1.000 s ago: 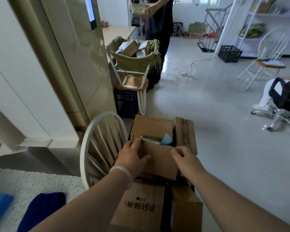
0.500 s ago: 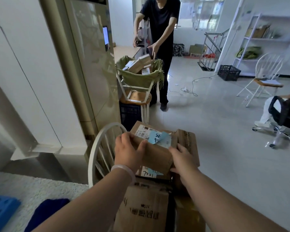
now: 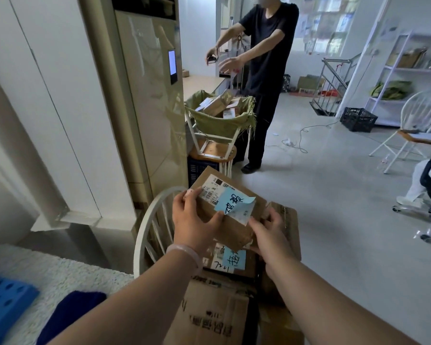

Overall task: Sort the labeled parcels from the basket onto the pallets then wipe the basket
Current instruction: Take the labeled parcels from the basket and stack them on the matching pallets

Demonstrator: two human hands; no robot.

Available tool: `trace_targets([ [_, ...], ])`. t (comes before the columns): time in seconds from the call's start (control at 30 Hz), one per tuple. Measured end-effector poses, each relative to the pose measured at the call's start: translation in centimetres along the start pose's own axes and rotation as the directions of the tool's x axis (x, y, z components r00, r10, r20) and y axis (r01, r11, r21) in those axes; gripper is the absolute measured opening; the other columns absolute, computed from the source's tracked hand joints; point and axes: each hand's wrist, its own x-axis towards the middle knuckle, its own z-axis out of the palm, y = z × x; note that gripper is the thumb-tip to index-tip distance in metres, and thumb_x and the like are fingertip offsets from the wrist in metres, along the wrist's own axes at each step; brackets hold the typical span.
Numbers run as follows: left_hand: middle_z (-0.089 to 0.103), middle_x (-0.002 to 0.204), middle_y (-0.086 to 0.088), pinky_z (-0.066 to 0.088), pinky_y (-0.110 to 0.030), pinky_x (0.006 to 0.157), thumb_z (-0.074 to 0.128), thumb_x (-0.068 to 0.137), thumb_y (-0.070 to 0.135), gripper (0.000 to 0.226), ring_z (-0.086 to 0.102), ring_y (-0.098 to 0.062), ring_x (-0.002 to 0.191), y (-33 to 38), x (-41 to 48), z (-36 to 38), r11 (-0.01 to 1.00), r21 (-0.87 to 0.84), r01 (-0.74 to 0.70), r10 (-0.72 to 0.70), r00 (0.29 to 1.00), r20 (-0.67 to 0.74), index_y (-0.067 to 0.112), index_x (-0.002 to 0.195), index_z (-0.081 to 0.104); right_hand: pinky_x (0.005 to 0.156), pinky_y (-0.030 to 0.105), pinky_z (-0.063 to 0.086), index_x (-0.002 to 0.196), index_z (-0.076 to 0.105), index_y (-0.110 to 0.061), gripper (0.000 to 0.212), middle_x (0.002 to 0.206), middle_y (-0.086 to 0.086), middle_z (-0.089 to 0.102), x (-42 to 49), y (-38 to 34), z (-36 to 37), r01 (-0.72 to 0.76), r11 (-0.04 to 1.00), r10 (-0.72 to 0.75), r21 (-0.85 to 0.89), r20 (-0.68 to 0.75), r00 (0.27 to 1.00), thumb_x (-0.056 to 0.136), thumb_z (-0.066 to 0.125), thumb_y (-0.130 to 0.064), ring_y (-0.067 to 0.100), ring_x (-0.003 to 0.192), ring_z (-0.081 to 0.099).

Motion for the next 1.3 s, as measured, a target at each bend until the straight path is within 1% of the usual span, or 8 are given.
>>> trace_targets([
  [0.1, 0.018, 0.147, 0.014, 0.039, -0.038, 0.111, 0.081, 0.077, 0.033, 0.065, 0.029, -0.015, 0.134, 0.3, 0.0, -0.3, 0.999, 0.035, -0.028, 0.028, 1.000, 0.007, 0.051, 0.124, 0.040, 0.077, 0.050, 0.060, 0.149, 0.021, -0.045, 0.057, 0.110, -0.002, 0.058, 0.5, -0.9, -0.2, -0.027, 0.999, 0.028, -0.042, 0.019, 0.999, 0.099, 0.048, -0.048, 0.019, 0.084, 0.065],
  [0.2, 0.020, 0.145, 0.016, 0.040, -0.038, 0.110, 0.081, 0.076, 0.033, 0.066, 0.028, -0.014, 0.134, 0.4, -0.1, -0.8, 0.996, 0.068, -0.058, 0.057, 0.998, 0.018, 0.052, 0.124, 0.040, 0.080, 0.051, 0.059, 0.142, 0.037, -0.040, 0.044, 0.102, 0.000, 0.061, 1.2, -1.3, -0.4, -0.030, 0.998, 0.032, -0.060, 0.042, 0.999, 0.101, 0.038, -0.054, 0.022, 0.086, 0.066],
  [0.43, 0.019, 0.148, 0.011, 0.043, -0.042, 0.109, 0.083, 0.073, 0.030, 0.070, 0.028, -0.018, 0.136, 0.5, 0.0, -1.2, 0.967, 0.184, -0.179, 0.180, 0.984, 0.011, 0.051, 0.125, 0.040, 0.068, 0.043, 0.062, 0.116, 0.047, -0.027, 0.035, 0.094, 0.007, 0.071, 2.2, -2.6, -0.3, -0.028, 0.995, 0.029, -0.091, 0.008, 1.000, 0.095, 0.050, -0.056, 0.026, 0.078, 0.072],
  [0.67, 0.009, 0.153, 0.015, 0.044, -0.038, 0.107, 0.080, 0.076, 0.026, 0.072, 0.023, -0.021, 0.142, 0.5, 0.5, -1.9, 0.950, 0.231, -0.211, 0.200, 0.977, 0.069, 0.049, 0.131, 0.040, 0.068, 0.035, 0.061, 0.139, 0.040, -0.029, 0.056, 0.120, -0.004, 0.061, 2.7, -2.0, -0.8, 0.088, 0.969, -0.061, -0.231, 0.121, 0.991, 0.091, 0.068, -0.024, 0.019, 0.090, 0.069],
  [0.8, -0.001, 0.153, 0.025, 0.048, -0.044, 0.104, 0.081, 0.074, 0.031, 0.074, 0.018, -0.025, 0.145, 0.4, 0.7, -2.0, 0.966, 0.213, -0.143, 0.130, 0.989, 0.073, 0.054, 0.130, 0.039, 0.070, 0.033, 0.061, 0.129, 0.049, -0.028, 0.046, 0.107, -0.002, 0.065, 2.8, -1.6, -0.8, 0.128, 0.951, -0.075, -0.283, 0.190, 0.979, 0.089, 0.070, -0.021, 0.017, 0.088, 0.070],
  [1.03, -0.036, 0.150, 0.022, 0.041, -0.042, 0.110, 0.085, 0.069, 0.034, 0.090, 0.004, -0.028, 0.149, 0.5, 0.8, -1.7, 0.947, 0.300, -0.120, 0.105, 0.992, 0.064, 0.059, 0.137, 0.031, 0.067, 0.031, 0.061, 0.123, 0.045, -0.027, 0.050, 0.115, 0.003, 0.064, 2.9, -1.3, -1.2, 0.103, 0.978, -0.050, -0.182, 0.273, 0.961, 0.084, 0.076, -0.020, 0.018, 0.083, 0.074],
  [1.17, -0.034, 0.150, 0.028, 0.041, -0.045, 0.111, 0.084, 0.069, 0.038, 0.088, 0.010, -0.027, 0.149, 0.4, 0.6, -0.4, 0.966, 0.242, -0.090, 0.067, 0.992, 0.104, 0.065, 0.134, 0.031, 0.078, 0.041, 0.061, 0.120, 0.047, -0.024, 0.047, 0.114, 0.005, 0.063, 3.1, -0.8, -1.1, 0.037, 0.999, -0.033, -0.014, 0.247, 0.969, 0.084, 0.076, -0.019, 0.022, 0.088, 0.073],
  [1.3, -0.027, 0.151, 0.031, 0.042, -0.043, 0.110, 0.083, 0.071, 0.039, 0.089, 0.011, -0.022, 0.148, -0.2, 0.4, 0.4, 0.980, 0.196, -0.032, 0.013, 0.995, 0.095, 0.067, 0.134, 0.027, 0.077, 0.040, 0.062, 0.124, 0.047, -0.022, 0.049, 0.117, 0.009, 0.062, 3.1, -0.3, -1.2, -0.003, 0.998, -0.015, 0.069, 0.260, 0.966, 0.084, 0.076, -0.017, 0.022, 0.088, 0.073],
])
